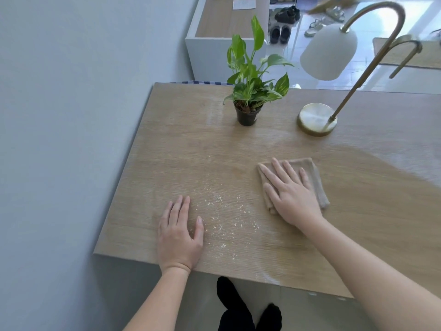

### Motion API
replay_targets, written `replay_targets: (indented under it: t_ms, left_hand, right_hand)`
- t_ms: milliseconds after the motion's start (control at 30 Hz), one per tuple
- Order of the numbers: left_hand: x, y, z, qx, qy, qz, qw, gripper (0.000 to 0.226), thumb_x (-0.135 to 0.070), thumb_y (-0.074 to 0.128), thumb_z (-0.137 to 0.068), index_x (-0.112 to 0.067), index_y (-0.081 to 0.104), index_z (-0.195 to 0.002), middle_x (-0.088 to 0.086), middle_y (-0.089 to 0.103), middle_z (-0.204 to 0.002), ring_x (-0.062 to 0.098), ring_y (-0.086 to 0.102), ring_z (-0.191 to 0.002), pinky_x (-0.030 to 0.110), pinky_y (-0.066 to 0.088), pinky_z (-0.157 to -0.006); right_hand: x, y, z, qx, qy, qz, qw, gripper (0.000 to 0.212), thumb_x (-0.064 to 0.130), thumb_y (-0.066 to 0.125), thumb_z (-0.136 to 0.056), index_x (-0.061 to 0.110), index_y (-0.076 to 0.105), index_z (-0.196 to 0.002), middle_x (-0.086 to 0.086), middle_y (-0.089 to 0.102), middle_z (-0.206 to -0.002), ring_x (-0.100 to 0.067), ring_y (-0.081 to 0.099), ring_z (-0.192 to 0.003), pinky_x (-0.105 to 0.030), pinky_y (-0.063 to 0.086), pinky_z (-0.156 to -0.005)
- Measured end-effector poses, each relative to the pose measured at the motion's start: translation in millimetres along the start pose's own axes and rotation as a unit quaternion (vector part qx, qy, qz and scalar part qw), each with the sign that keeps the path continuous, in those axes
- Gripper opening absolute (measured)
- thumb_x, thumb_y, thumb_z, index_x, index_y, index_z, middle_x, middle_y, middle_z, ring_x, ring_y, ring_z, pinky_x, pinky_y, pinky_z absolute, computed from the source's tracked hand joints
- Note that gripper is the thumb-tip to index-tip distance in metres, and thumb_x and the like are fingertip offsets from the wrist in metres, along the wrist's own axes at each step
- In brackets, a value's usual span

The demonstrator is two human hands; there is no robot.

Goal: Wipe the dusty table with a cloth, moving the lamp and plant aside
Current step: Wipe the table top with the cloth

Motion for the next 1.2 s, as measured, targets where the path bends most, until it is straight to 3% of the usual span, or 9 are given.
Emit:
replay_targets:
  t_ms: [233,300,467,533,633,767,1033,1100,1200]
  left_hand:
    - [1.9,1.6,-2.0,-0.004,0.003,0.006,1.000,0.064,-0.050,0.050,-0.101,-0.023,0.051,-0.159,-0.006,0.048,-0.165,0.021,0.036,-0.156,0.047,0.036,-0.126]
    - [2.7,1.8,-1.9,-0.001,0.003,0.005,1.000,0.064,-0.051,0.049,-0.101,-0.024,0.050,-0.159,-0.007,0.047,-0.165,0.020,0.035,-0.157,0.047,0.035,-0.126]
    - [2.4,2.5,-1.3,0.000,0.003,0.001,1.000,0.064,-0.051,0.050,-0.101,-0.024,0.050,-0.159,-0.006,0.047,-0.165,0.020,0.035,-0.156,0.046,0.035,-0.126]
    - [2.6,2.2,-1.3,0.000,0.004,0.001,1.000,0.064,-0.051,0.050,-0.101,-0.024,0.050,-0.160,-0.007,0.047,-0.165,0.020,0.035,-0.157,0.047,0.035,-0.126]
    - [2.2,2.2,-2.2,0.002,0.001,0.001,1.000,0.064,-0.052,0.048,-0.102,-0.025,0.049,-0.160,-0.007,0.046,-0.166,0.019,0.034,-0.157,0.046,0.035,-0.126]
    - [2.6,1.8,-1.3,0.004,-0.002,-0.003,1.000,0.064,-0.052,0.048,-0.102,-0.026,0.049,-0.160,-0.008,0.046,-0.166,0.019,0.034,-0.157,0.046,0.035,-0.126]
    - [2.5,1.7,-1.7,0.000,-0.002,-0.003,1.000,0.064,-0.052,0.048,-0.101,-0.025,0.050,-0.159,-0.007,0.046,-0.166,0.020,0.035,-0.157,0.045,0.034,-0.127]
    - [3.0,1.2,-1.7,-0.002,0.004,-0.005,1.000,0.065,-0.053,0.047,-0.101,-0.025,0.050,-0.160,-0.006,0.047,-0.166,0.020,0.034,-0.157,0.045,0.034,-0.127]
    - [3.0,1.8,-2.0,-0.004,0.005,-0.001,1.000,0.065,-0.053,0.045,-0.101,-0.024,0.049,-0.160,-0.005,0.047,-0.165,0.020,0.034,-0.157,0.045,0.033,-0.128]
  right_hand:
    - [-62.1,-30.4,-36.4,-0.066,0.244,-0.060,0.966,0.058,0.058,0.013,-0.108,0.054,0.005,-0.165,0.013,-0.005,-0.177,-0.015,-0.008,-0.163,-0.053,-0.009,-0.130]
    - [-36.0,-26.1,-61.3,-0.052,0.224,-0.071,0.970,0.060,0.058,0.014,-0.108,0.051,0.003,-0.166,0.011,-0.009,-0.177,-0.018,-0.011,-0.163,-0.055,-0.012,-0.129]
    - [1.8,-6.5,-35.9,-0.012,0.033,-0.017,0.999,0.055,0.061,0.013,-0.110,0.057,0.000,-0.164,0.018,-0.008,-0.176,-0.011,-0.011,-0.163,-0.048,-0.011,-0.131]
    - [-19.5,-8.6,-13.3,-0.014,0.039,-0.006,0.999,0.054,0.063,0.011,-0.109,0.061,-0.002,-0.162,0.022,-0.008,-0.174,-0.007,-0.011,-0.162,-0.045,-0.009,-0.131]
    - [-47.5,-20.7,-13.8,-0.047,0.148,-0.015,0.988,0.056,0.063,0.011,-0.108,0.059,0.001,-0.163,0.019,-0.006,-0.176,-0.009,-0.008,-0.163,-0.047,-0.007,-0.131]
    - [-22.5,-18.3,-57.9,-0.058,0.248,-0.056,0.966,0.060,0.058,0.012,-0.107,0.050,0.001,-0.166,0.010,-0.009,-0.177,-0.018,-0.011,-0.163,-0.054,-0.011,-0.129]
    - [38.4,9.7,-27.0,0.002,-0.020,-0.019,1.000,0.055,0.062,0.014,-0.109,0.058,0.004,-0.163,0.020,-0.005,-0.175,-0.011,-0.010,-0.163,-0.048,-0.010,-0.131]
    - [10.6,8.2,3.7,0.010,-0.035,0.002,0.999,0.054,0.065,0.013,-0.109,0.062,0.000,-0.161,0.024,-0.009,-0.173,-0.006,-0.012,-0.162,-0.046,-0.008,-0.132]
    - [-40.7,-10.1,13.6,-0.009,0.042,0.011,0.999,0.053,0.066,0.012,-0.108,0.064,-0.001,-0.160,0.021,-0.006,-0.175,-0.006,-0.010,-0.162,-0.045,-0.007,-0.132]
Point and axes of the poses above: each hand's wrist, its own z-axis away from the middle knuckle, its own y-axis out of the palm, x = y × z, the point moved 4 cm from there along -z, towards the middle knuckle
